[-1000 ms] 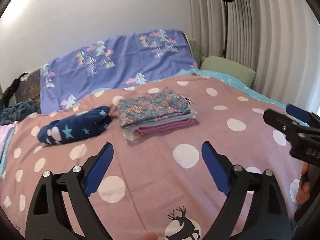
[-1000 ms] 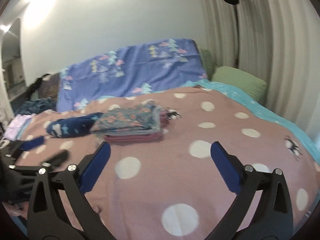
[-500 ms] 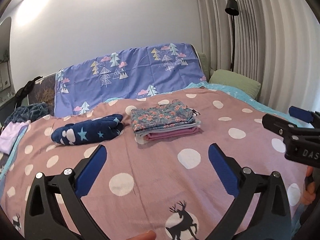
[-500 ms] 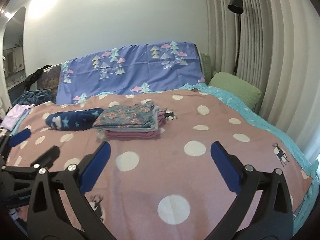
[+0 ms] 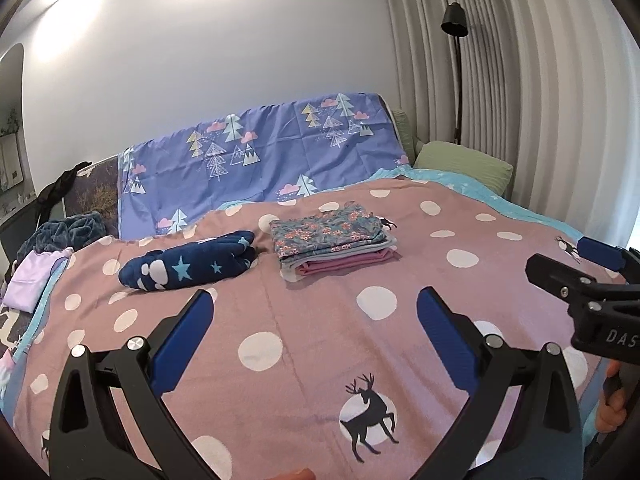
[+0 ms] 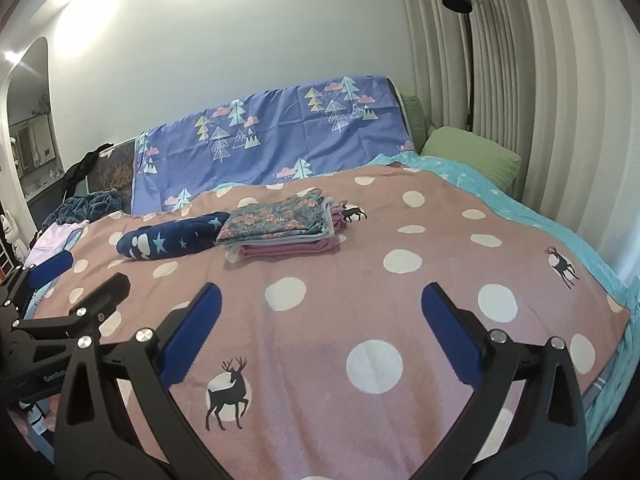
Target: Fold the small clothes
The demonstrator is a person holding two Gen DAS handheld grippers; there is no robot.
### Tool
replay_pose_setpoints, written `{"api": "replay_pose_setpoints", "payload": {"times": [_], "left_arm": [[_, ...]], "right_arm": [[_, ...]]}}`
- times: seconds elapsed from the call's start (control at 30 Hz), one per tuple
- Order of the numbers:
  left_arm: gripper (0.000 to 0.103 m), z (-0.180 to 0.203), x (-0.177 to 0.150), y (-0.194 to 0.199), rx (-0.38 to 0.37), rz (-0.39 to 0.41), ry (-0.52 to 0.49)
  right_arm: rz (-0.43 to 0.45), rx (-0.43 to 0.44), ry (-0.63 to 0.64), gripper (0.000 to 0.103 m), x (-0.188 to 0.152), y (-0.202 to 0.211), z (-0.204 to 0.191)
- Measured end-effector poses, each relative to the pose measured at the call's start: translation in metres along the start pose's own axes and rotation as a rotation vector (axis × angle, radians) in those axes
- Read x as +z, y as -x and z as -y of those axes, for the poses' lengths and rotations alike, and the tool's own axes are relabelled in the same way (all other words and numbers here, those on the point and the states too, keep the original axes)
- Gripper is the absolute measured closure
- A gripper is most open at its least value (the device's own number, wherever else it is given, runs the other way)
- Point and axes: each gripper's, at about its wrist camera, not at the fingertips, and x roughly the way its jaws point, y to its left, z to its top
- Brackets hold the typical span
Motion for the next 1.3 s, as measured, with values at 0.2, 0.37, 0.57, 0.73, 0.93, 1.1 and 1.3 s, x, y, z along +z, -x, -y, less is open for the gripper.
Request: {"api": "replay_pose_setpoints", "payload": {"times": [0.2,0.37,0.57,0.73,0.93,1.1,1.3], "left_arm": [[0.001,-0.013,-0.009,0.018,-0.029,-0.006,0.016],[0.001,-0.033,-0.017,0.025,-0.043,-0.01,0.05],[0.001,-0.062,-0.023,0.026,-0.019,-0.004,0.105],[0.001,-0.078,-0.027,0.021,0.005,-0.008,0.121],[0.001,-0.086,-0.031,0.019,0.026,-0.008,0.139],[0.001,-0.09,-0.033,0.019,0.03,-0.011,0.146],[0.001,-0.092,-0.033,0.021,0.025,0.005,0.147]], "right_arm": [[0.015,-0.032,0.019,0.002,-0.009,0.02,-0.023],[0.002,-0.055,0.069,0.002,-0.015,0.025,-0.048],[0.011,-0.085,0.09,0.002,-0.012,0.024,-0.067],[0.013,-0.092,0.092,0.002,-0.01,0.019,-0.073],[0.007,-0.065,0.119,0.002,-0.008,0.008,-0.087],[0.011,-0.048,0.153,0.002,-0.007,0.003,-0.097],[-0.002,-0.043,0.152,0.002,-0.01,-0.002,-0.097]]}}
